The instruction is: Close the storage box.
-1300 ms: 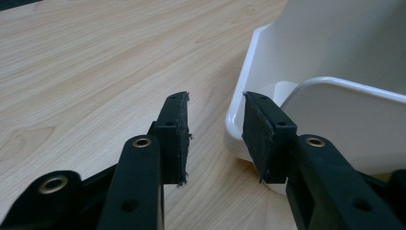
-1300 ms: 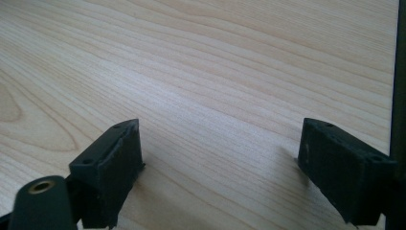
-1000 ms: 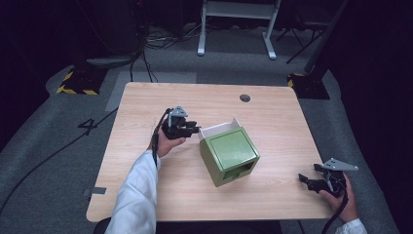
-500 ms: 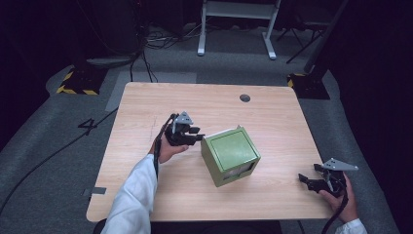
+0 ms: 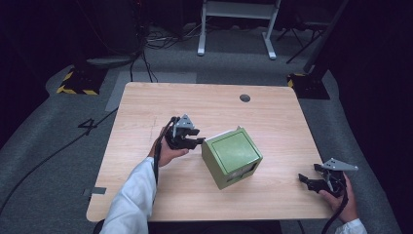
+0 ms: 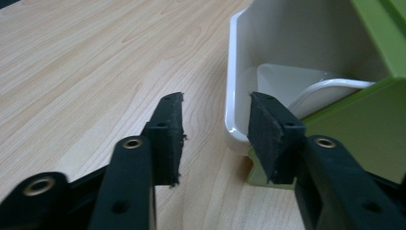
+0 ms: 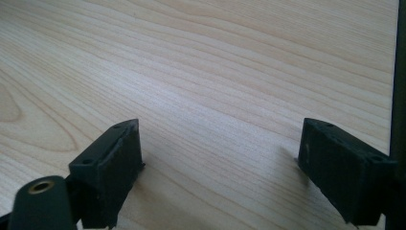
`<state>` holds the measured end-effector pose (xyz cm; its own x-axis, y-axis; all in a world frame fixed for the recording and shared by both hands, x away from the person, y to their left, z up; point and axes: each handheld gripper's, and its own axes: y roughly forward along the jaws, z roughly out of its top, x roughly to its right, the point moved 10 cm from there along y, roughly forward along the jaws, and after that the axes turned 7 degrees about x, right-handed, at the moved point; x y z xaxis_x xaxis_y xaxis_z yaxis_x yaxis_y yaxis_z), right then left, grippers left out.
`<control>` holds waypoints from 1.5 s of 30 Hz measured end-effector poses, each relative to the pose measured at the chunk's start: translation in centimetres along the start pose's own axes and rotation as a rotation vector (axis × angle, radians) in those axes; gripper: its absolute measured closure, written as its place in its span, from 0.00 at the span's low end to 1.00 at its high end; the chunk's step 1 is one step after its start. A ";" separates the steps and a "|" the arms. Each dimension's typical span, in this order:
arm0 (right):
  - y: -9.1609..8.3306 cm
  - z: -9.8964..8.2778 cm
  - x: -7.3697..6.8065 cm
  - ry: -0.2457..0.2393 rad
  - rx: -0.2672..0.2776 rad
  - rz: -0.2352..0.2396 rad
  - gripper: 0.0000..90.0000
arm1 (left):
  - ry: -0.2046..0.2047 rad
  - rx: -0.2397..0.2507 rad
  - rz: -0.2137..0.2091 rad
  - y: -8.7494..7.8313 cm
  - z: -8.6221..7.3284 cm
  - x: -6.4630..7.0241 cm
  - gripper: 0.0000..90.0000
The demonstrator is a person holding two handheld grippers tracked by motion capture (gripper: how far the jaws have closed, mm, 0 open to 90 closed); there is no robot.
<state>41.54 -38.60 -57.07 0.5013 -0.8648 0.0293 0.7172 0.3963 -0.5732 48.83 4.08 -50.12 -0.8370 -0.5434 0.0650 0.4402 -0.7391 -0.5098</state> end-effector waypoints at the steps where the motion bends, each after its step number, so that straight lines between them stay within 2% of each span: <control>1: 0.0 0.0 0.0 0.000 0.000 0.000 0.16 | 0.000 0.000 0.000 0.0 0.0 0.0 0.60; 4: 0.0 0.0 0.0 -0.002 0.001 0.000 0.16 | 0.033 -0.030 -0.009 -0.2 -0.4 0.2 0.65; 7: 0.0 0.0 0.0 -0.005 0.001 -0.006 0.16 | 0.047 -0.031 -0.025 -0.5 -0.2 0.4 0.67; 17: 0.0 0.0 0.0 -0.005 0.002 -0.006 0.16 | 0.054 -0.038 -0.001 -0.7 -0.1 0.2 0.60; 23: 0.0 0.0 0.0 -0.005 0.001 -0.006 0.16 | 0.063 -0.049 0.040 -1.2 0.2 -0.3 0.53; 32: 0.0 0.0 0.0 -0.007 0.002 -0.008 0.16 | 0.063 -0.031 0.087 -2.5 0.4 -1.2 0.51; 40: 0.0 0.0 0.0 -0.006 0.002 -0.007 0.16 | 0.060 -0.034 0.136 -3.9 0.0 -2.1 0.48; 41: 0.0 0.0 0.0 -0.006 0.002 -0.007 0.16 | 0.062 -0.035 0.155 -4.3 -0.2 -2.3 0.46; 45: 0.0 0.0 0.0 -0.005 0.002 -0.007 0.16 | 0.062 -0.048 0.175 -4.8 -0.6 -2.5 0.43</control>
<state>41.55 -38.59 -57.05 0.4988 -0.8659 0.0375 0.7214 0.3908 -0.5717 48.60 9.28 -48.38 -0.7678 -0.6356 -0.0806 0.5663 -0.6145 -0.5493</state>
